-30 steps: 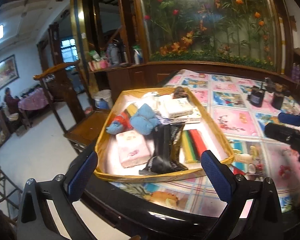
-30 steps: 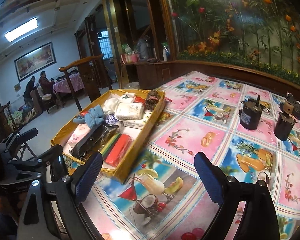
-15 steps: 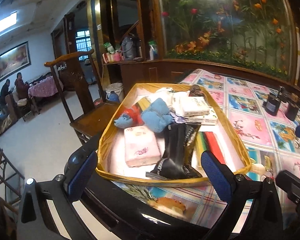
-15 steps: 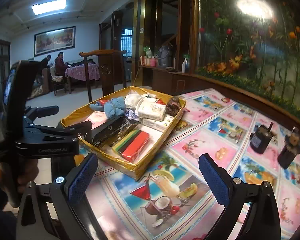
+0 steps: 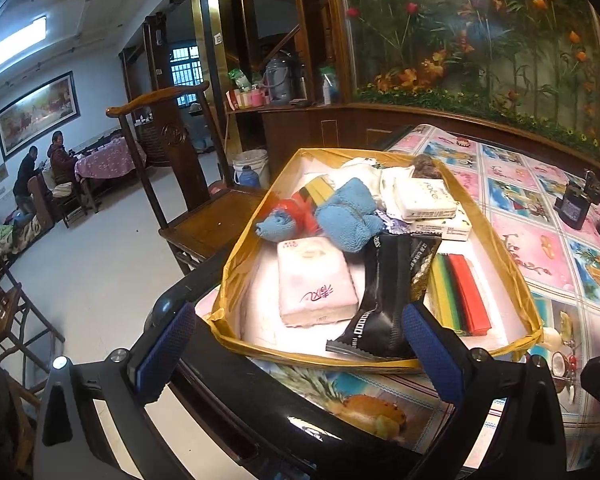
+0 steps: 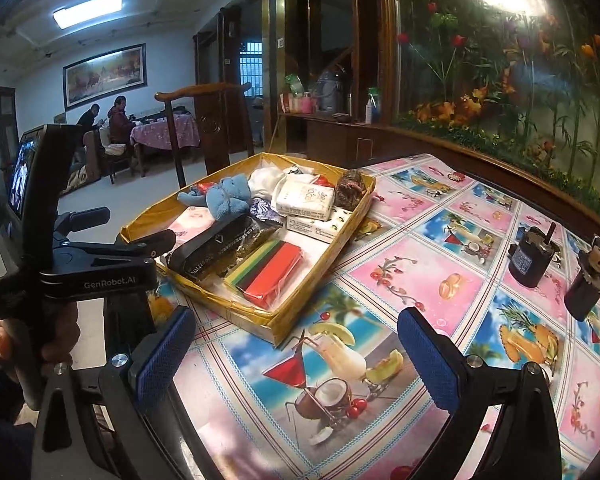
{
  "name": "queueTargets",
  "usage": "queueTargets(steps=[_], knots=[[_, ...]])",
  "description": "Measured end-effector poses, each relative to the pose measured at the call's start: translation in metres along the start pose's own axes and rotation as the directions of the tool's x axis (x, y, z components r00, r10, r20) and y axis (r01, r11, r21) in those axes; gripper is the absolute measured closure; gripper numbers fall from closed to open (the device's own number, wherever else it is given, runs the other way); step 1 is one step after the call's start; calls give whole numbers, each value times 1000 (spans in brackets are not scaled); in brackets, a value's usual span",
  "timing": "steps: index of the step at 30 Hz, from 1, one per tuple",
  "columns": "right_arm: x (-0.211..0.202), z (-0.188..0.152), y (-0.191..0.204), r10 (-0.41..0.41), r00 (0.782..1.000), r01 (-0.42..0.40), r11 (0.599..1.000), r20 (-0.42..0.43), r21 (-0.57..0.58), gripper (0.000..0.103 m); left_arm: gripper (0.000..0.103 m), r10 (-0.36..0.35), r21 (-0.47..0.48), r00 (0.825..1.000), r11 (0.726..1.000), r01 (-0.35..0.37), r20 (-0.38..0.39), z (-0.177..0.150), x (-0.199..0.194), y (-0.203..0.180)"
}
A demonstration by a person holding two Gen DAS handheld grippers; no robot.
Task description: Organize soft objects
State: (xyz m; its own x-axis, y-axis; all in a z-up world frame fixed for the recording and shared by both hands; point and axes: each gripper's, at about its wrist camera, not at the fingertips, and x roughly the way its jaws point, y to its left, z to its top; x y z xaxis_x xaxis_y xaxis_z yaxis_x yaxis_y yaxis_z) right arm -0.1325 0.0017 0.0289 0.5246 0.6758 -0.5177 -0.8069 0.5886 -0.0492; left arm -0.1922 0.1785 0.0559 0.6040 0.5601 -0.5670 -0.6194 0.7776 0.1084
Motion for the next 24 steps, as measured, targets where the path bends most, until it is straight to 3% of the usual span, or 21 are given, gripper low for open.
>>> queueTargets(steps=[24], knots=[[1, 1, -5, -13, 1000, 12, 1000, 4, 20, 1, 0, 56, -16, 998, 998, -56, -11, -3, 1, 14]])
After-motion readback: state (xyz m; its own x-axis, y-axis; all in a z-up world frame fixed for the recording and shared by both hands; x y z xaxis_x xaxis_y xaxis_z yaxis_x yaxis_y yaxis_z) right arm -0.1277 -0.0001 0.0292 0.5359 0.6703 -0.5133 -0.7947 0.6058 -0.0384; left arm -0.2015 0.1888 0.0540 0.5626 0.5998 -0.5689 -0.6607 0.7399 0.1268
